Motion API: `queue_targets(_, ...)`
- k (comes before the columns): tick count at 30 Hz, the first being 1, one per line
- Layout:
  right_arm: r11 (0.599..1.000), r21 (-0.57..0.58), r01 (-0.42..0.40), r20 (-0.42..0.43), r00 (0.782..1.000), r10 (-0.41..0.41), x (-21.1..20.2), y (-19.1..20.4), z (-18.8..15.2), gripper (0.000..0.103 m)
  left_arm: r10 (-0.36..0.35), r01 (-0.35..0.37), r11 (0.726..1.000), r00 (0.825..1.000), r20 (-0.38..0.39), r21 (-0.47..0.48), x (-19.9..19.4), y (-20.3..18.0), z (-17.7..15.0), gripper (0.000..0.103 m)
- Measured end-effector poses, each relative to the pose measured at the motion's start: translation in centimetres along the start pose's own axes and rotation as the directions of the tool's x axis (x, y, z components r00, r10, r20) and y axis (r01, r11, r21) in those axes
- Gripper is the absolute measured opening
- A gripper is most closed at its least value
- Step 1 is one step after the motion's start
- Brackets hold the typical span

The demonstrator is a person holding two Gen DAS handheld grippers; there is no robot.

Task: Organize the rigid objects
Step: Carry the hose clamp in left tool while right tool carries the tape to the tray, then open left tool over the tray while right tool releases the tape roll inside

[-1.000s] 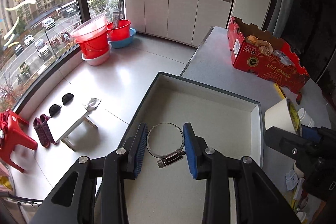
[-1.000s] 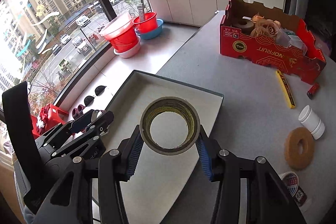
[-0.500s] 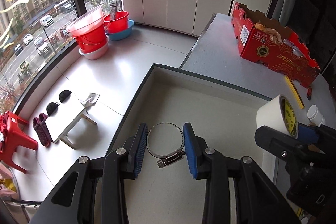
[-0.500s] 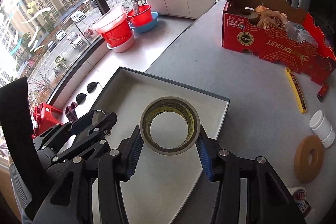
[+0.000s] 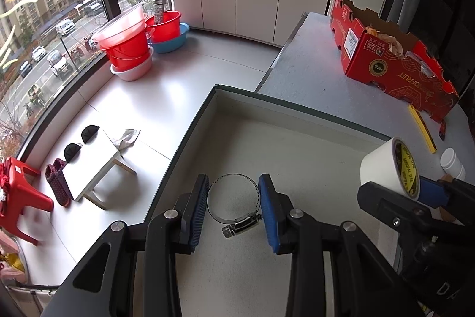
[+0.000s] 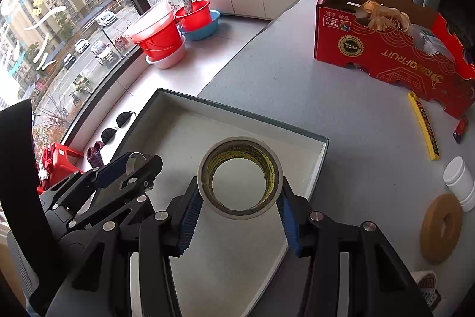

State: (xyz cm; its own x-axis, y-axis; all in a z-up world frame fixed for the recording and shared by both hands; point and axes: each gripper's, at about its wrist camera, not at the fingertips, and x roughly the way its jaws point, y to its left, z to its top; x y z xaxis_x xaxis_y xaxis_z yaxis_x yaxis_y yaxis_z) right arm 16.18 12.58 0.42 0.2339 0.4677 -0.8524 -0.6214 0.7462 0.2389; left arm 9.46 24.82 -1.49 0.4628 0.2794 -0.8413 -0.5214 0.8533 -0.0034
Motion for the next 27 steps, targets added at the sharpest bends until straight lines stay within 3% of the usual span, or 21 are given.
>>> queue_targets(12, 1.000, -0.017, 0.012, -0.009, 1.000, -0.012, 0.8, 0.3, 0.0, 0.051, -0.028, 0.028, 1.000, 0.999, -0.027, 0.005, 1.0, 0.3, -0.4, 0.040)
queue_targets(14, 1.000, -0.017, 0.018, -0.015, 1.000, -0.018, 0.9, 0.2, 0.0, 0.052, -0.009, 0.009, 1.000, 1.000, -0.028, -0.002, 1.2, 0.5, -0.5, 0.064)
queue_targets(15, 0.999, -0.013, 0.033, -0.019, 0.999, -0.033, 0.9, 0.0, 0.0, 0.060, 0.003, -0.003, 1.000, 1.000, -0.026, -0.016, 1.2, 0.9, -0.5, 0.071)
queue_targets(16, 0.999, -0.004, 0.049, -0.021, 0.999, -0.049, 0.9, -0.3, 0.1, 0.067, -0.027, 0.026, 0.999, 0.999, -0.024, -0.031, 1.2, 1.3, -0.6, 0.074)
queue_targets(18, 0.999, 0.023, -0.027, -0.005, 1.000, 0.027, 0.3, -1.0, 0.0, 0.080, -0.066, 0.064, 0.997, 0.997, -0.046, -0.052, 1.1, 1.5, -0.6, 0.081)
queue_targets(20, 0.999, 0.046, 0.002, 0.025, 1.000, -0.003, -0.7, -1.1, -0.3, 0.096, -0.059, 0.056, 0.997, 0.996, -0.069, -0.045, 1.0, 1.2, -0.7, 0.086)
queue_targets(22, 0.999, 0.044, 0.004, 0.056, 0.998, -0.007, -1.9, -1.3, -0.4, 0.098, -0.058, 0.056, 0.998, 0.996, -0.063, -0.033, 0.5, 0.9, -0.9, 0.089)
queue_targets(25, 0.998, 0.063, 0.005, 0.060, 0.998, -0.008, -3.4, -2.0, -1.0, 0.098, -0.086, 0.084, 0.996, 0.995, -0.048, -0.035, -0.7, 0.8, -1.1, 0.103)
queue_targets(27, 0.996, 0.087, 0.005, 0.064, 0.998, -0.011, -4.5, -2.7, -1.9, 0.098, -0.108, 0.107, 0.994, 0.993, -0.043, -0.037, -1.5, 0.4, -1.3, 0.103)
